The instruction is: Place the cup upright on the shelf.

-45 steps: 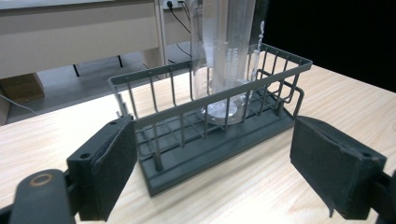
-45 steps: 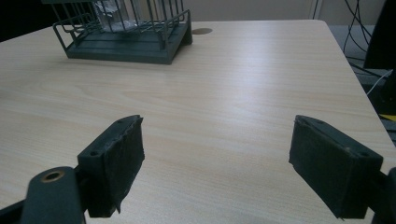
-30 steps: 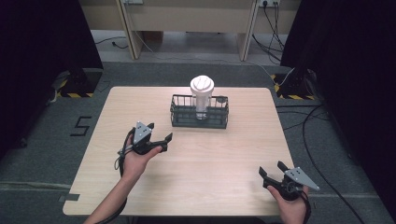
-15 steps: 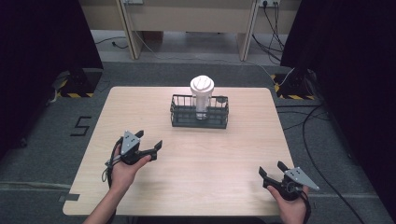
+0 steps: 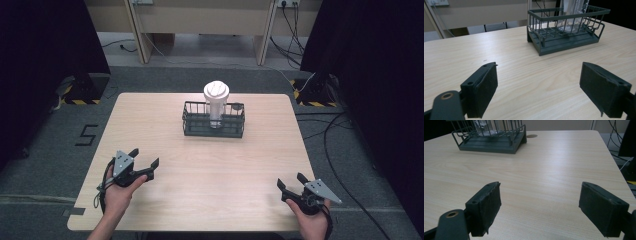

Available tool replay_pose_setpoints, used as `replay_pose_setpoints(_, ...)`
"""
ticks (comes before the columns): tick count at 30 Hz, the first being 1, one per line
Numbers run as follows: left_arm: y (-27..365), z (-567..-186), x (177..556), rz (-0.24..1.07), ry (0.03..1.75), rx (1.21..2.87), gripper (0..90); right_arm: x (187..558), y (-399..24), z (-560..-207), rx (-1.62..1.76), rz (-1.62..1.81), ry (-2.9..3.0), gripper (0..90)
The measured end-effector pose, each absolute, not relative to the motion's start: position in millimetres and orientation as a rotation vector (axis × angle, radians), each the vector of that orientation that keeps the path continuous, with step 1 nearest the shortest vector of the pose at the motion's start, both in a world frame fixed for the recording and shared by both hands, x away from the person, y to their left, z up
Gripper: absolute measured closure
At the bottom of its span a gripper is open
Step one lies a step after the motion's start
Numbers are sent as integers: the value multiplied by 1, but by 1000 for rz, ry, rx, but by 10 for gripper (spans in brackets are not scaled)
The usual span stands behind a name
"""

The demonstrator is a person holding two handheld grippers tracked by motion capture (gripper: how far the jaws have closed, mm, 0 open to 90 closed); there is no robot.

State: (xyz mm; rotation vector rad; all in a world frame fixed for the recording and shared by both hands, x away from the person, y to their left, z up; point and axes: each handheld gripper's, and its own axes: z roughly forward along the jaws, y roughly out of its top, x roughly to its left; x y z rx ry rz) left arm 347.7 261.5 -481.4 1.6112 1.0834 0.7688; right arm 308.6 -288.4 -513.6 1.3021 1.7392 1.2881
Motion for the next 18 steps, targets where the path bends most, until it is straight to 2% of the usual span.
replay_pose_setpoints(9, 282, -496, 333, 792, 1154, 1605, 144, 309, -288, -514, 1299, 1287, 1740, 183)
replay_pose_setpoints(18, 287, -506, 327, 771, 1193, 1575, 144, 309, -288, -514, 1300, 1291, 1747, 182)
